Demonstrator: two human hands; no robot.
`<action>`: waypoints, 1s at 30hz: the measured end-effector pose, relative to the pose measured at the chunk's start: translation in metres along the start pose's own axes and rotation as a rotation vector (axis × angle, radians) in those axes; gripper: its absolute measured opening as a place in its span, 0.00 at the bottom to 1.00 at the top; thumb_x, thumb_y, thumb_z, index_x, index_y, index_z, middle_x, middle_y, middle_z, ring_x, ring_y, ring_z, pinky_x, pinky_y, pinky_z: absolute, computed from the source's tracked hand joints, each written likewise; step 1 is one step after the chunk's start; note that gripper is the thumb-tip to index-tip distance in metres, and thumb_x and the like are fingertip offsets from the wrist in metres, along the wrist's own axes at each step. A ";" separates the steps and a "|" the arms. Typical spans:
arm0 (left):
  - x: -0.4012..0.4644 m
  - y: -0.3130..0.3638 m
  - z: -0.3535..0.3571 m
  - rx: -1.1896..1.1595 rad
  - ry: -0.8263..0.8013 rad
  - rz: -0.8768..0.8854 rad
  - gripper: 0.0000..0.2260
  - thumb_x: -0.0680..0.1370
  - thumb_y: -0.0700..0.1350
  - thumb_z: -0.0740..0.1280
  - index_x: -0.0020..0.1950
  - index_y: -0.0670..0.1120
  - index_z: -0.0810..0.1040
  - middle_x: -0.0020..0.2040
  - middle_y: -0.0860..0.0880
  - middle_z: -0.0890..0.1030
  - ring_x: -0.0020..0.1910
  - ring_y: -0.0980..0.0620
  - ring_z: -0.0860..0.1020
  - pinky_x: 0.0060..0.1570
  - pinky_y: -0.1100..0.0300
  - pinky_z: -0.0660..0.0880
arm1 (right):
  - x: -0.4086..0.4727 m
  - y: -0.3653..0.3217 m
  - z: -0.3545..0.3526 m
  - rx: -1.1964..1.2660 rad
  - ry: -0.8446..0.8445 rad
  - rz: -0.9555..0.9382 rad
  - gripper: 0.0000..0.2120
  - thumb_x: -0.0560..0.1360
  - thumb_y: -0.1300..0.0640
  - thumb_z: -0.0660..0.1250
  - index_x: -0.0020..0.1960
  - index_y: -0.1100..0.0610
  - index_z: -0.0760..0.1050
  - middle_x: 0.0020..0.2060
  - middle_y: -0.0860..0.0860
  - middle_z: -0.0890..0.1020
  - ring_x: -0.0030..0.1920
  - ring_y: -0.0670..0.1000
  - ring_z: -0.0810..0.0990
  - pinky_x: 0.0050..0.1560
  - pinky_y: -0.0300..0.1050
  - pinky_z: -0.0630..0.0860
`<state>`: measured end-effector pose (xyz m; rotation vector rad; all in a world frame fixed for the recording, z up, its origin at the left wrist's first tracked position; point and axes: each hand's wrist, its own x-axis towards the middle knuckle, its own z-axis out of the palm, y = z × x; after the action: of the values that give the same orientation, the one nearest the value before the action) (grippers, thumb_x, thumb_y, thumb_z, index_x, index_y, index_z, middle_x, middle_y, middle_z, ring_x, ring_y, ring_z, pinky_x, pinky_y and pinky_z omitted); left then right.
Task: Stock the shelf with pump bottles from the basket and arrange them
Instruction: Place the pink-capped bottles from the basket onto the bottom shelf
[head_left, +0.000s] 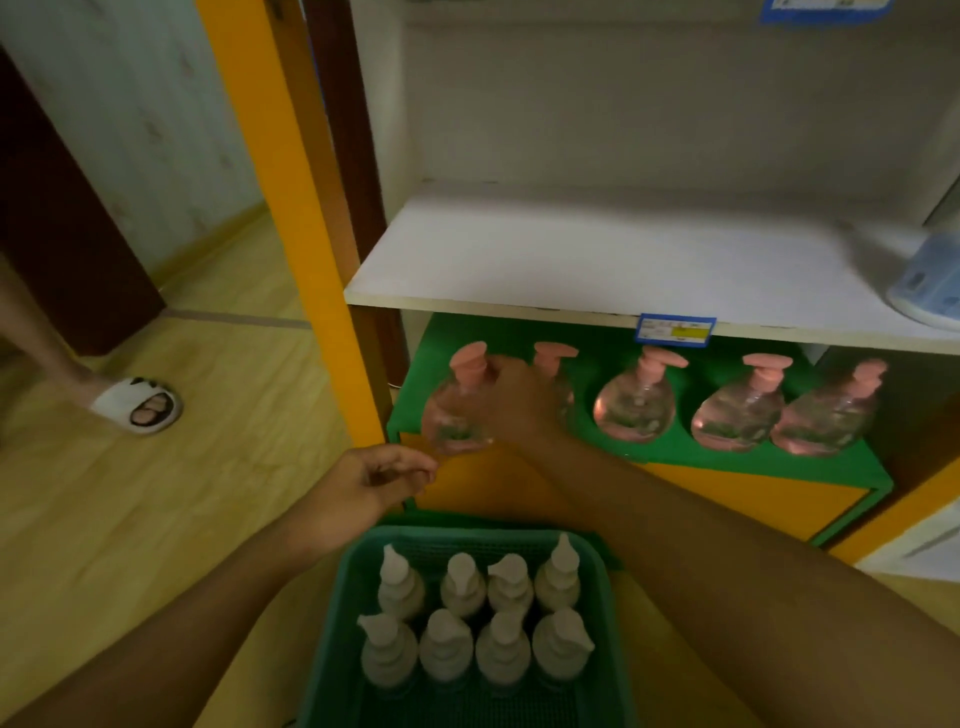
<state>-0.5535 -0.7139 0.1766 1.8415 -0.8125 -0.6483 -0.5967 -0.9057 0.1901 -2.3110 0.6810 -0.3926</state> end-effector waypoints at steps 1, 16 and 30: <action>-0.002 -0.004 -0.002 0.005 -0.017 -0.010 0.09 0.77 0.36 0.65 0.50 0.48 0.81 0.47 0.50 0.83 0.47 0.56 0.80 0.47 0.69 0.75 | 0.007 -0.005 0.009 -0.010 0.004 0.009 0.15 0.73 0.41 0.66 0.46 0.54 0.77 0.34 0.46 0.78 0.36 0.48 0.75 0.36 0.38 0.67; 0.000 -0.028 -0.014 0.044 -0.061 -0.058 0.09 0.78 0.37 0.64 0.56 0.42 0.79 0.46 0.52 0.81 0.48 0.56 0.79 0.50 0.66 0.74 | 0.061 -0.005 0.045 -0.069 0.094 0.152 0.14 0.73 0.49 0.69 0.52 0.57 0.74 0.42 0.50 0.76 0.43 0.53 0.76 0.41 0.44 0.70; -0.004 -0.024 -0.002 -0.036 -0.025 -0.056 0.08 0.78 0.36 0.64 0.53 0.45 0.80 0.47 0.51 0.82 0.43 0.63 0.80 0.41 0.74 0.74 | -0.004 -0.003 0.004 0.151 0.119 -0.168 0.27 0.73 0.50 0.70 0.68 0.56 0.67 0.57 0.52 0.79 0.53 0.50 0.77 0.52 0.45 0.73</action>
<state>-0.5484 -0.7025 0.1555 1.8316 -0.7633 -0.7186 -0.5968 -0.8997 0.1888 -2.2204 0.4970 -0.6410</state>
